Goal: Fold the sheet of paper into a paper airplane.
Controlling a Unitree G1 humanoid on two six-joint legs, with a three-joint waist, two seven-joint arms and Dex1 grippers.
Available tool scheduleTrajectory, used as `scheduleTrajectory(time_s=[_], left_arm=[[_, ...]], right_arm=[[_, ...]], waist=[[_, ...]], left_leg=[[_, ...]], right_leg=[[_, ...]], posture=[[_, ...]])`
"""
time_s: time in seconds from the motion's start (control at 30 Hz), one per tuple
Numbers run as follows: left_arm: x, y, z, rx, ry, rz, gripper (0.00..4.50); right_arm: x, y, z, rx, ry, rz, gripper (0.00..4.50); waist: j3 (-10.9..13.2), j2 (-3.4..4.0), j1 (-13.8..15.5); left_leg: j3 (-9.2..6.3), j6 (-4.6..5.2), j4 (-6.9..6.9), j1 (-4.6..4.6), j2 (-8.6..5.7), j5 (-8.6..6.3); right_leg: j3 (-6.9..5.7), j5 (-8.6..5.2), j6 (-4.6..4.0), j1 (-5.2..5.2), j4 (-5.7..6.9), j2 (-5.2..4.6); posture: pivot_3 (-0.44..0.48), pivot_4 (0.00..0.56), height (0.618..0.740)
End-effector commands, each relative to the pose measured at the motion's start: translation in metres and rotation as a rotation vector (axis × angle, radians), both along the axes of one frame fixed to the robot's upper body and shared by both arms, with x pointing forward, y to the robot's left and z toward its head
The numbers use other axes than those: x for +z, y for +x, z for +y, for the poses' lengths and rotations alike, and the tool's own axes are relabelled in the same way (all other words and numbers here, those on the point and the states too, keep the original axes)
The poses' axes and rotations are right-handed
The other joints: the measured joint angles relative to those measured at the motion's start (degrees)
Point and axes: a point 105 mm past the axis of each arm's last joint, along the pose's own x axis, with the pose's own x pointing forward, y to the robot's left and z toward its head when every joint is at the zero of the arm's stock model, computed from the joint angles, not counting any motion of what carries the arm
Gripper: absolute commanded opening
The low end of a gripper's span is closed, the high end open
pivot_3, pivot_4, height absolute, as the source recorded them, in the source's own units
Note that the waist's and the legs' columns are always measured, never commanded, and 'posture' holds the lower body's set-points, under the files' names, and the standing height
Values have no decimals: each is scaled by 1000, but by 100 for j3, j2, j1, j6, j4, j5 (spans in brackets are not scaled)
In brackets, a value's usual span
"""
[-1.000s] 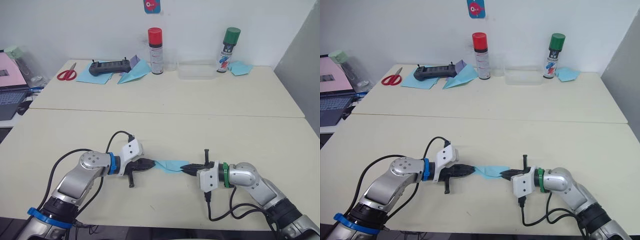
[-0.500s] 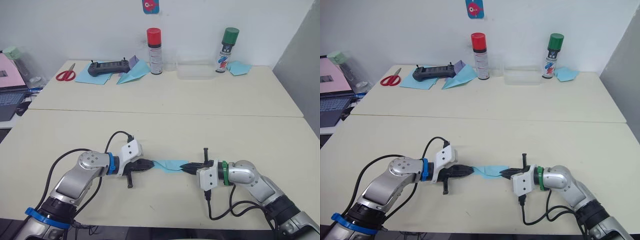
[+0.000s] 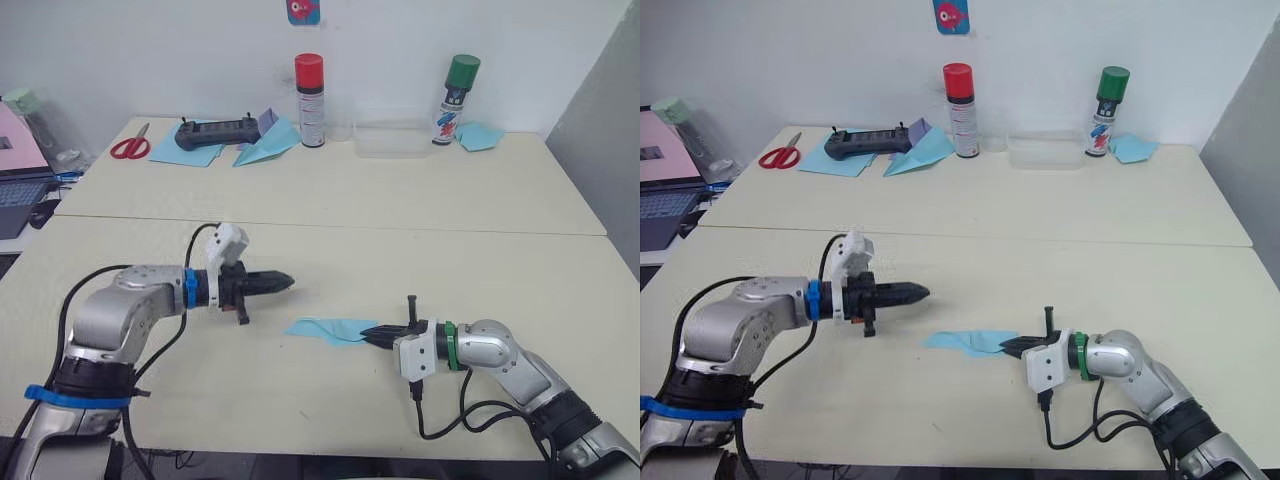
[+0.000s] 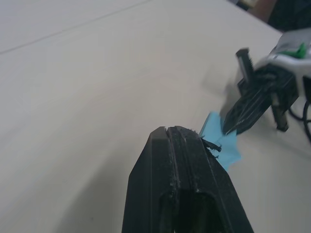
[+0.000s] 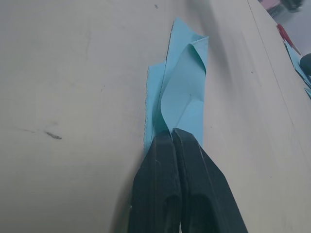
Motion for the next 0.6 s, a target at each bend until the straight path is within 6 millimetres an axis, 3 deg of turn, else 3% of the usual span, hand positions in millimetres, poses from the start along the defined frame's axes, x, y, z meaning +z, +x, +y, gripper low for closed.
scheduleTrajectory(time_s=[0.03,0.13,0.2,0.33,0.6], left_arm=[[7,-11,-33,-108,-3,-56,0],[-12,-25,-58,-199,87,-97,0],[-23,-30,-60,-219,123,-106,0],[-46,-26,-56,-206,218,-148,0],[-65,-19,-34,-168,312,-162,0]], right_arm=[[-30,-7,-14,-32,-113,105,32],[-30,-7,-14,-33,-114,105,32],[-30,-7,-15,-34,-114,106,32],[-30,-8,-15,-37,-117,109,32],[-31,-9,-15,-35,-119,114,32]], waist=[[0,-1,0],[1,-2,1],[1,-2,0],[1,-2,-1],[1,-3,0]], left_leg=[[0,0,0,-1,0,0],[0,0,0,-1,0,0],[1,0,0,0,0,0],[-1,0,-1,1,0,0],[1,0,-1,1,0,0]], right_leg=[[1,0,0,0,0,0],[2,0,1,2,0,0],[5,0,1,2,0,0],[4,0,-1,1,1,1],[5,-1,-3,0,0,0]], posture=[[0,150,740],[0,150,740],[0,150,740],[0,150,740],[0,150,740]])
